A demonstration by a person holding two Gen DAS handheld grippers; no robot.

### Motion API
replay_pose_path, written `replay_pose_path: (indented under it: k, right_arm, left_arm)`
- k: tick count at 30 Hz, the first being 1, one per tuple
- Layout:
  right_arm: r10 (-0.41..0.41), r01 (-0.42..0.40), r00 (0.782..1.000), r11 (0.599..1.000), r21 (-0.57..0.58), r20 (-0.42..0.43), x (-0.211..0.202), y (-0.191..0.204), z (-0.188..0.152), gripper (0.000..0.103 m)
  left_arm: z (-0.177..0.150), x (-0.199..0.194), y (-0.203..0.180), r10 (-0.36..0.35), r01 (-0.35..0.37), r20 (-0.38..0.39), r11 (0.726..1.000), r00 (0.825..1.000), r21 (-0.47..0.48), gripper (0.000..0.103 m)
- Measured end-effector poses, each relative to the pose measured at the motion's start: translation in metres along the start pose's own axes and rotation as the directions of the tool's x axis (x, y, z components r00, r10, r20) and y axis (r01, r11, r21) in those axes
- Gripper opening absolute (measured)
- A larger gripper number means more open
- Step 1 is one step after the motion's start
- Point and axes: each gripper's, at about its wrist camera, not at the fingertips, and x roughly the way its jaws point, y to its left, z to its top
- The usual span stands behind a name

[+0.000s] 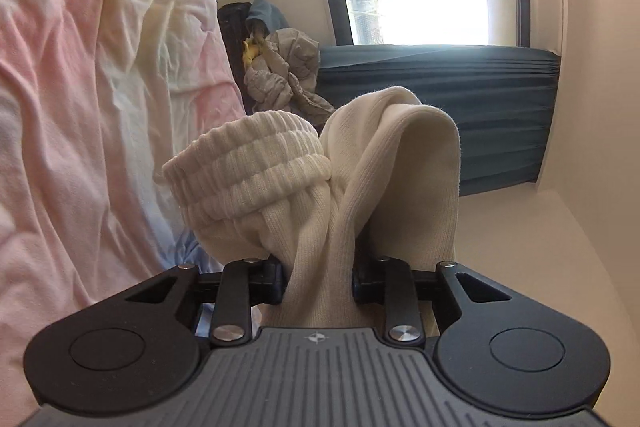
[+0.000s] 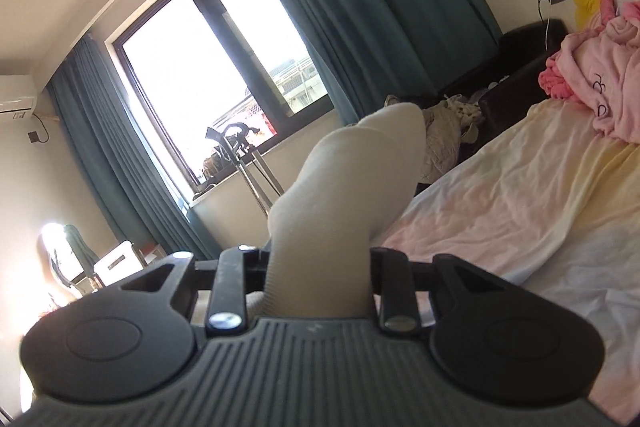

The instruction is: Fold clothes

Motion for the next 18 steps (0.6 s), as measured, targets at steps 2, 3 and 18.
replay_pose_path:
  k: [2,3,18]
  right_arm:
    - [-0.016,0.015,0.998,1.0,0.023,0.057,-0.021,-0.023,0.023,0.031]
    - [-0.027,0.024,0.996,0.999,0.033,0.088,-0.031,-0.04,0.034,0.031]
    - [-0.277,0.208,0.951,0.899,0.385,0.134,-0.015,-0.286,-0.01,0.032]
  left_arm:
    - [-0.021,0.032,-0.016,-0.026,0.027,-0.042,0.999,0.999,0.025,0.033]
    - [-0.031,0.048,-0.023,-0.033,0.035,-0.066,0.998,0.997,0.043,0.033]
    - [-0.129,0.25,0.055,0.225,-0.152,-0.259,0.95,0.939,0.271,0.033]
